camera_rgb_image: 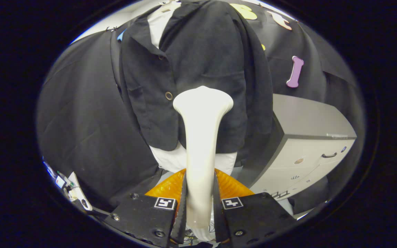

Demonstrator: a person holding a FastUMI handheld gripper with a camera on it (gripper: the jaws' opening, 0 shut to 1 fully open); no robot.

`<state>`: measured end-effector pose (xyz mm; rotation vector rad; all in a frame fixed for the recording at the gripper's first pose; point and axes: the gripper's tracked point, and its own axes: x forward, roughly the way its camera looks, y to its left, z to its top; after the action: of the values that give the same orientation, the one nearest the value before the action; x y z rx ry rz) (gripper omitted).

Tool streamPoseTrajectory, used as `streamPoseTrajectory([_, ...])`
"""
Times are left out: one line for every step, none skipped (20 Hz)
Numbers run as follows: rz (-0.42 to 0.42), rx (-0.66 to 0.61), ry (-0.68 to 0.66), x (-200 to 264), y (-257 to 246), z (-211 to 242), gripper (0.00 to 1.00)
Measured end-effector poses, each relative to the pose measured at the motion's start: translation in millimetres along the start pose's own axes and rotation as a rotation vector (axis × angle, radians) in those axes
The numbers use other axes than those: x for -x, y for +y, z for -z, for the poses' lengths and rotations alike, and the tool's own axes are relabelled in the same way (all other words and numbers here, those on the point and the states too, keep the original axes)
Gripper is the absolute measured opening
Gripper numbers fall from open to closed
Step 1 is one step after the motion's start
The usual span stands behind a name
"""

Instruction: Iron the clothes twice with a garment steamer, once on the left side and once on the right side.

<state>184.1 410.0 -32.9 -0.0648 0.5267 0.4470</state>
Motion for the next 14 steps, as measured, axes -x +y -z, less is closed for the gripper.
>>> streamPoseTrajectory([-0.010,0.006,-0.018,6,7,-9,0.36])
streamPoseTrajectory([-0.019,0.013,-0.040,13,14,-19,0.36])
streamPoseTrajectory([-0.026,0.022,-0.062,21,22,-28,0.36])
streamPoseTrajectory([-0.032,0.031,-0.082,27,30,-37,0.36])
streamPoseTrajectory([-0.044,0.037,-0.105,35,40,-49,0.35])
streamPoseTrajectory([-0.056,0.045,-0.126,41,51,-59,0.35])
streamPoseTrajectory([-0.069,0.054,-0.147,47,61,-69,0.36])
streamPoseTrajectory([-0.081,0.064,-0.167,52,70,-79,0.36])
streamPoseTrajectory([-0.093,0.077,-0.188,57,81,-88,0.36])
streamPoseTrajectory([-0.102,0.090,-0.209,62,92,-98,0.36])
streamPoseTrajectory([-0.112,0.100,-0.225,64,102,-107,0.36])
streamPoseTrajectory([-0.126,0.109,-0.241,67,113,-115,0.36])
streamPoseTrajectory([-0.139,0.117,-0.254,69,125,-122,0.36])
streamPoseTrajectory([-0.152,0.127,-0.267,72,136,-128,0.36])
